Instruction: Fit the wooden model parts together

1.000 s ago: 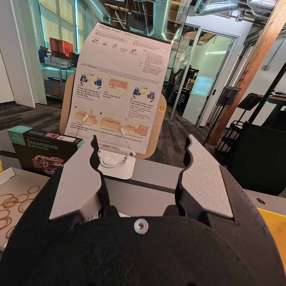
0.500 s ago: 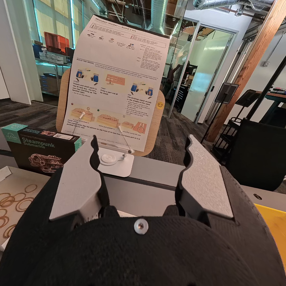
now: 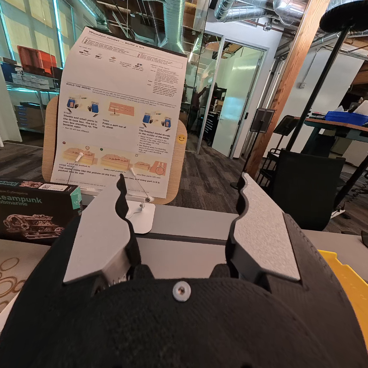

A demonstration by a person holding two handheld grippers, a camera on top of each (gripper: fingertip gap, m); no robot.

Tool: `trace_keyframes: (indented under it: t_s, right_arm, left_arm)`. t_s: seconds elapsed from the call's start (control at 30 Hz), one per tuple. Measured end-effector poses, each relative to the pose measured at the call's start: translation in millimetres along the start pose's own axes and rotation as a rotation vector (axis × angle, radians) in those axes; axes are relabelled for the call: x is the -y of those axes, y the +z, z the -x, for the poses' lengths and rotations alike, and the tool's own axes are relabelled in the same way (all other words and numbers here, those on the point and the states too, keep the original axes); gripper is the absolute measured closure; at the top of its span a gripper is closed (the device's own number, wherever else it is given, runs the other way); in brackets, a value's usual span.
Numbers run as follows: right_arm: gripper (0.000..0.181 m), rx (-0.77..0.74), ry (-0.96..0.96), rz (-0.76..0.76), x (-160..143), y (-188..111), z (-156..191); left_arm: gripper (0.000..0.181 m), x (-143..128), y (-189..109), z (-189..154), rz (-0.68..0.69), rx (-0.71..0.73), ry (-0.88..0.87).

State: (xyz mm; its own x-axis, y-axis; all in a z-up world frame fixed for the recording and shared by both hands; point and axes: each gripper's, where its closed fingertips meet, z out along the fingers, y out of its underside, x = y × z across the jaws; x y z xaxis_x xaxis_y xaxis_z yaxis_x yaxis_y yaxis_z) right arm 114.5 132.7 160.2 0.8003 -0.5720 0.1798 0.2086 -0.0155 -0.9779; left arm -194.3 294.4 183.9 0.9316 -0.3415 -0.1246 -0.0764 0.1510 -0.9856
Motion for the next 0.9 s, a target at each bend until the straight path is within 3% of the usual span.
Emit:
trace_keyframes:
  t_s: [0.9]
  right_arm:
    - [0.07, 0.007, -0.016, 0.017, -4.0, 2.3, 3.8]
  left_arm:
    - [0.081, -3.7, 2.9, 0.4, 0.017, -0.012, -0.004]
